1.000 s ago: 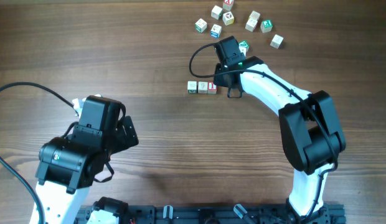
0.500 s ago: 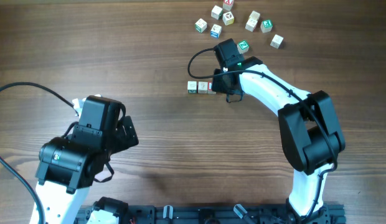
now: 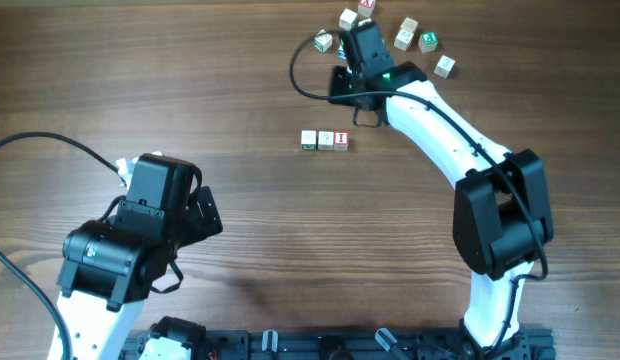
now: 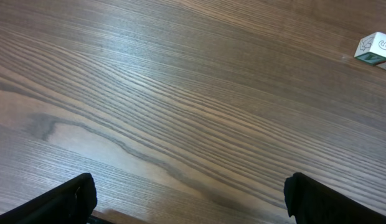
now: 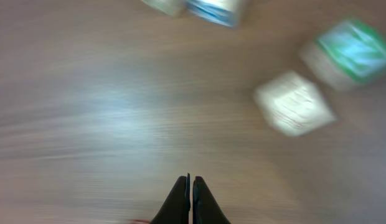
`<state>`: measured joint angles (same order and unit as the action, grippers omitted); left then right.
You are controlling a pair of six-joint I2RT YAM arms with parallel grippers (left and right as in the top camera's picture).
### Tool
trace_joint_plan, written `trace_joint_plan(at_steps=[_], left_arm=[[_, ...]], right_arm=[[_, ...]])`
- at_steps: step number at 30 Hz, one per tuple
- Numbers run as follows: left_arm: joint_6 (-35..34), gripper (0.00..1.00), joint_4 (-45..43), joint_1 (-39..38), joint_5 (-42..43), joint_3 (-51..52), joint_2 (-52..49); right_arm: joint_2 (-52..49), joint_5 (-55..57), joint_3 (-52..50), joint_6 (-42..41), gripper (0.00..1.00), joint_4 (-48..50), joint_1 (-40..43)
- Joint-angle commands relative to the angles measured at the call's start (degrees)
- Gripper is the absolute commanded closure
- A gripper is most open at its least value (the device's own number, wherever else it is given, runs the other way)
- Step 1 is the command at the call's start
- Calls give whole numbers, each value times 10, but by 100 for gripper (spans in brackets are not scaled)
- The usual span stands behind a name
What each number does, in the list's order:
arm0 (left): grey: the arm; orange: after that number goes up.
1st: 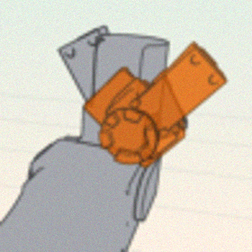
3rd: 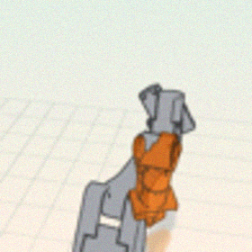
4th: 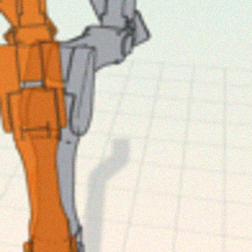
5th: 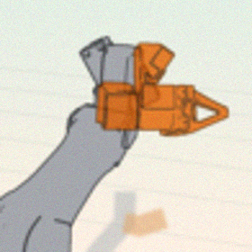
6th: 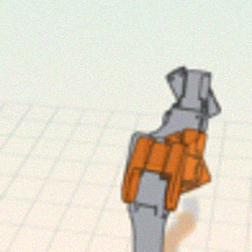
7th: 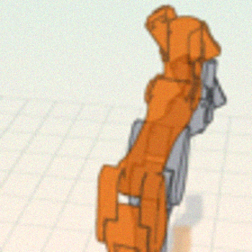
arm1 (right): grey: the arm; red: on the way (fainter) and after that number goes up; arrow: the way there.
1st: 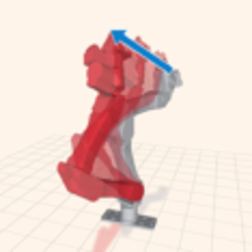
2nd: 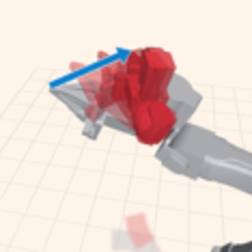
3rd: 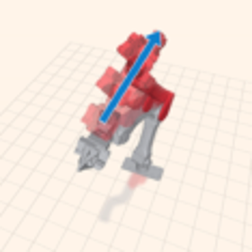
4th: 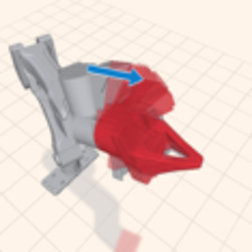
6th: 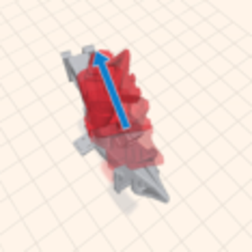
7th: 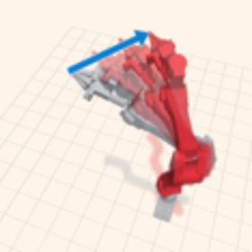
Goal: Form a horizontal line
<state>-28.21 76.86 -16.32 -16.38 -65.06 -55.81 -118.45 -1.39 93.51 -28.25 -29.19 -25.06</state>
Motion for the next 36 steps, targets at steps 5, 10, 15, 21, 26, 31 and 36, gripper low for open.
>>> trace_joint_plan(at_steps=[5, 10, 15, 21, 26, 31, 36], left_arm=[[-8, 0, -1, 5, 2, 2, 3], [-8, 0, -1, 5, 2, 2, 3], [-8, 0, -1, 5, 2, 2, 3], [-8, 0, -1, 5, 2, 2, 2], [-8, 0, -1, 5, 2, 2, 2], [-8, 0, -1, 5, 2, 2, 3], [-8, 0, -1, 5, 2, 2, 3]], right_arm=[[-40, -120, 3, 37, 95, 19, -55], [-74, -120, 3, 13, 95, 44, -90], [-87, -70, 3, 10, 95, 30, -111], [-87, -10, 3, 6, 95, 3, -114], [-87, 3, 3, 12, 95, -21, -114], [-87, 6, 3, 12, 95, -28, -114], [-87, 29, 3, 13, 95, -41, -114]])
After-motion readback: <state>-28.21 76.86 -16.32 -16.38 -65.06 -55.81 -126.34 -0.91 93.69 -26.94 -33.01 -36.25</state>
